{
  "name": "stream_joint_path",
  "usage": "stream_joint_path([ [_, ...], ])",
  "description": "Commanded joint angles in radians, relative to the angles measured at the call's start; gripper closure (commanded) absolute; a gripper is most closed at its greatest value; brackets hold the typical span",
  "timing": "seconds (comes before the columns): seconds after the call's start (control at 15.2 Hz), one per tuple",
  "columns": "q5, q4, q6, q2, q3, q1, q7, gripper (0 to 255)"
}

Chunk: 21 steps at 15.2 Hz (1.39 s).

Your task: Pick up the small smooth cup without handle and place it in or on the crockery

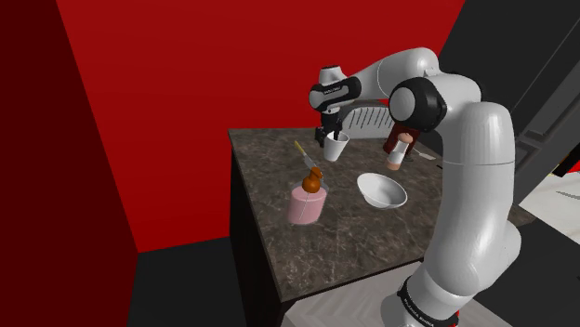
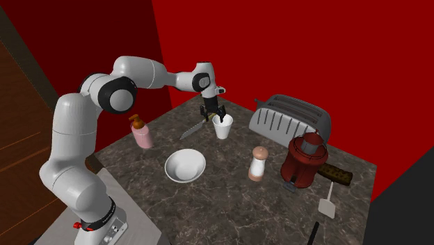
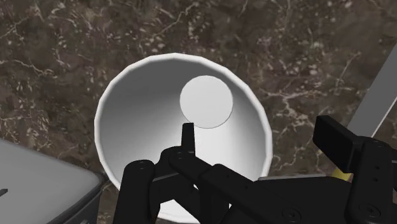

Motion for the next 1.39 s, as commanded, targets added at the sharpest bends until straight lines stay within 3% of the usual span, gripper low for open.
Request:
stream_joint_path([
  [0.0, 0.000, -0.005, 0.008, 0.001, 0.000, -0.001, 0.000, 0],
  [0.4, 0.000, -0.005, 0.007, 0.001, 0.000, -0.001, 0.000, 0],
  [0.46, 0.000, -0.005, 0.007, 0.001, 0.000, -0.001, 0.000, 255],
  [1.06, 0.000, -0.005, 0.008, 0.001, 0.000, -0.001, 0.000, 255],
  [1.32, -0.001, 0.020, -0.036, -0.018, -0.001, 0.001, -0.007, 255],
])
